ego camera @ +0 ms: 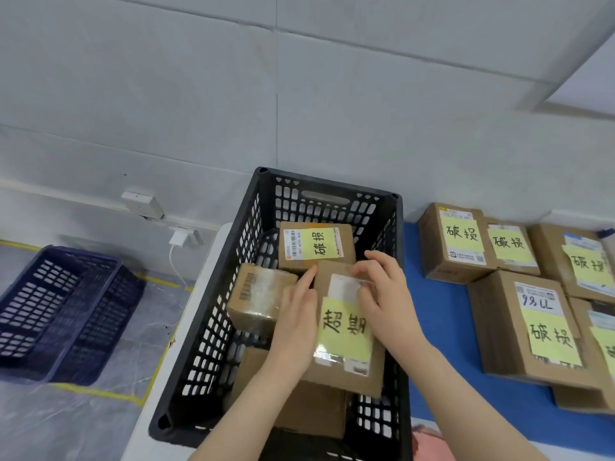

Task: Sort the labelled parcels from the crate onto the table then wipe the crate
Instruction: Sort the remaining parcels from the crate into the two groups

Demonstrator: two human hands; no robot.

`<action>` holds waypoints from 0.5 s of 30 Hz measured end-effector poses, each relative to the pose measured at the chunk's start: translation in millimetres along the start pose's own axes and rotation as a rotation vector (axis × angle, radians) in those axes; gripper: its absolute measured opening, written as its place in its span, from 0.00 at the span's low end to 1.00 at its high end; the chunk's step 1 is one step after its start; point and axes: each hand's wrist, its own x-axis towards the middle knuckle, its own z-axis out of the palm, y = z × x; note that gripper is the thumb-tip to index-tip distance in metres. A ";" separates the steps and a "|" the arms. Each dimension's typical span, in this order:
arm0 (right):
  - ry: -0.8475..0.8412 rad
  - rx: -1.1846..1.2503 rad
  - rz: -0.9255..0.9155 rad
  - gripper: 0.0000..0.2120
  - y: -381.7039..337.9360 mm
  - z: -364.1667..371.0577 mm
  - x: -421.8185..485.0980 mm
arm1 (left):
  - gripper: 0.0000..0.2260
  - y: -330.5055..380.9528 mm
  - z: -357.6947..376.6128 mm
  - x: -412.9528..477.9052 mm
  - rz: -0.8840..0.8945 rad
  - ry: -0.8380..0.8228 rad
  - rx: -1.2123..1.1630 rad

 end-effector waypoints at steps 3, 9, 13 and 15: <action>-0.045 0.033 0.032 0.17 2.7 2.9 -0.4 | 0.19 3.3 3.1 -11.0 0.132 -0.014 0.207; -0.283 -0.090 0.197 0.24 3.1 15.9 -11.4 | 0.27 -23.2 7.1 -14.6 0.166 -0.111 0.573; -0.342 -0.097 0.316 0.25 1.9 27.0 -30.9 | 0.26 -23.2 6.1 -9.1 0.086 -0.165 0.541; -0.370 -0.079 0.370 0.25 -2.7 25.4 -30.7 | 0.25 -18.4 3.0 -5.1 0.040 -0.182 0.555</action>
